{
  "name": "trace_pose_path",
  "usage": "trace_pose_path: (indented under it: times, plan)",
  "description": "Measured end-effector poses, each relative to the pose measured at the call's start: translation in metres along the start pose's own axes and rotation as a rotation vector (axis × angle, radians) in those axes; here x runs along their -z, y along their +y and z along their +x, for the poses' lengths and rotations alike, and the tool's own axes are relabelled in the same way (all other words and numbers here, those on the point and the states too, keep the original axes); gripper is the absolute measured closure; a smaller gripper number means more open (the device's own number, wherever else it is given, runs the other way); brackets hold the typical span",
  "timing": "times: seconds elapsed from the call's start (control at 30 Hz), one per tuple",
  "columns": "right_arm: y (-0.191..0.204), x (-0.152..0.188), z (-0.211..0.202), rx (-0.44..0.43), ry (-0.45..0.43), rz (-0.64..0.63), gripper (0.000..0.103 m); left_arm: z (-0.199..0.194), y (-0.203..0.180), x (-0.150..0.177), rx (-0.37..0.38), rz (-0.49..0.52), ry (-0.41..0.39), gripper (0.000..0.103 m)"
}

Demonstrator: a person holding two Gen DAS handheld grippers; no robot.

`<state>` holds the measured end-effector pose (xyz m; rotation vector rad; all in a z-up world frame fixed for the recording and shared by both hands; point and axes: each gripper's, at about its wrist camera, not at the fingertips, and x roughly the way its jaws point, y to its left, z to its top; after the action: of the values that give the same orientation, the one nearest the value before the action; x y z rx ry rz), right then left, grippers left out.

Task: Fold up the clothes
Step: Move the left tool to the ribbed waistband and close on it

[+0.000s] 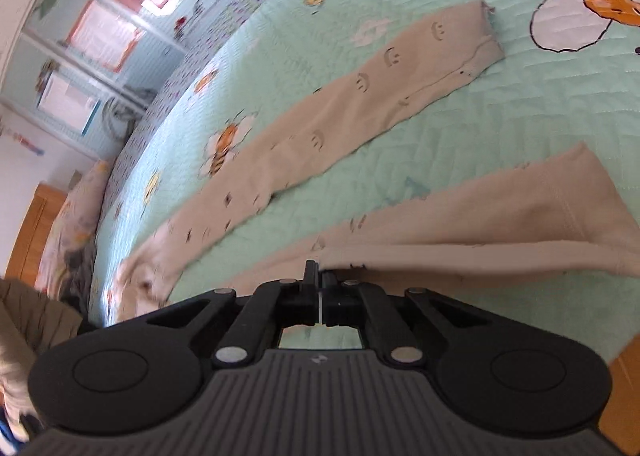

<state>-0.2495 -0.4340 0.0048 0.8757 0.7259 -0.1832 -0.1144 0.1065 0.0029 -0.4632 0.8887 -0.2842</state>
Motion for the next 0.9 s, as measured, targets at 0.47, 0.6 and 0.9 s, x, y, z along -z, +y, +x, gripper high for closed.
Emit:
trace_pose_path:
  times: [0.47, 0.6, 0.9]
  plan:
    - [-0.039, 0.047, -0.040, 0.006, 0.127, 0.017, 0.063, -0.014, 0.004, -0.012, 0.011, 0.013, -0.042, 0.006]
    - [-0.028, 0.041, -0.061, 0.013, 0.119, -0.026, 0.061, -0.024, 0.026, -0.028, -0.043, 0.001, -0.079, 0.005]
    - [0.022, 0.035, -0.056, -0.056, 0.081, -0.121, 0.055, 0.008, 0.069, -0.080, -0.205, 0.043, -0.065, 0.004]
